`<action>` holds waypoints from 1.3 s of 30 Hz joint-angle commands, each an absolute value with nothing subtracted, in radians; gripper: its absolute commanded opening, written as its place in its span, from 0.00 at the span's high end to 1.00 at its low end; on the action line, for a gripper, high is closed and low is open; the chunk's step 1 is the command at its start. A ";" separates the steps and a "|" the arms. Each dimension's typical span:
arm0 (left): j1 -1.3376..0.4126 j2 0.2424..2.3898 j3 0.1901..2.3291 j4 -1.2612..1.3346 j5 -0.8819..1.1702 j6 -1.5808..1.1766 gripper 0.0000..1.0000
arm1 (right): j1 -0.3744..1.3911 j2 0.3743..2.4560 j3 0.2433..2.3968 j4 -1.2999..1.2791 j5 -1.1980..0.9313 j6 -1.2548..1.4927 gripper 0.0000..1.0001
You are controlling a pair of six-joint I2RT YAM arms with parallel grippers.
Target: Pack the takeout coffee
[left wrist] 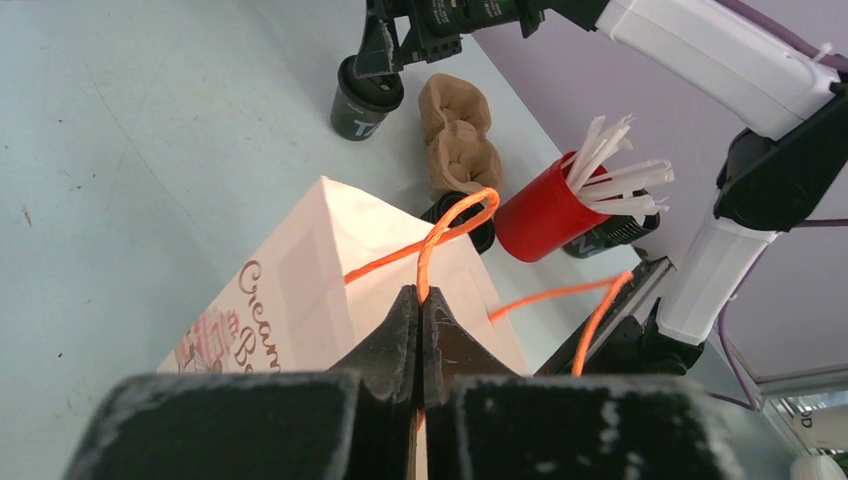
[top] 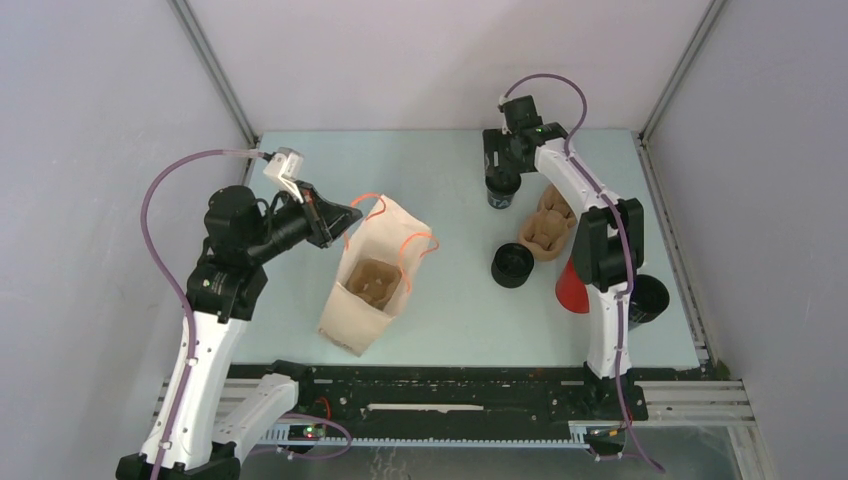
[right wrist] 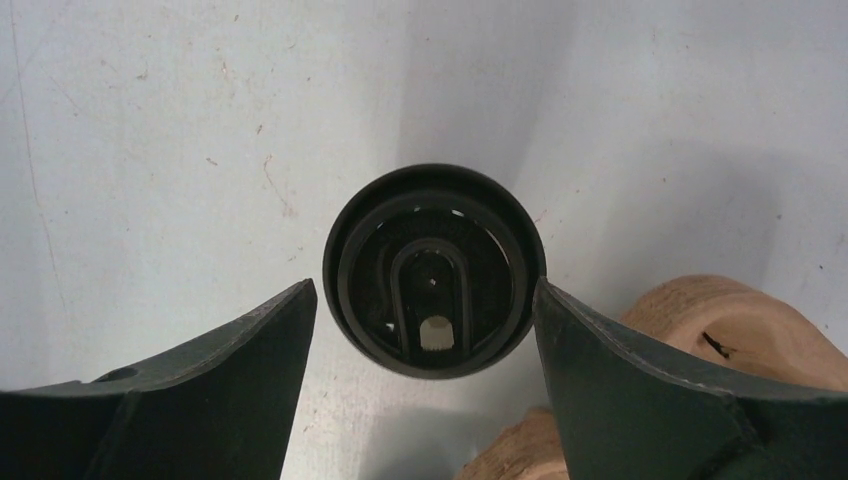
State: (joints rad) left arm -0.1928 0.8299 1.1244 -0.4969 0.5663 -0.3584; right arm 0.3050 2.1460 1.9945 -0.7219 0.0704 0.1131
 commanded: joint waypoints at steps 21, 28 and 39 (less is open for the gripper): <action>-0.184 0.792 1.081 -0.454 0.558 -0.397 1.00 | 0.306 2.206 2.057 -0.764 0.110 0.082 0.24; -0.184 0.725 1.029 -0.477 0.196 -0.571 1.00 | 0.309 2.163 2.060 -0.752 0.108 0.076 0.37; -0.184 0.651 1.003 -0.555 -0.022 -0.589 0.74 | 0.313 2.106 2.064 -0.751 0.089 0.036 0.48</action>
State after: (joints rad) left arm -0.1909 0.6743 0.9874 -0.5194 0.0914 -0.6041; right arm 0.3077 2.1838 2.0243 -0.7456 0.0879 0.0715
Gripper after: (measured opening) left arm 0.195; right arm 0.769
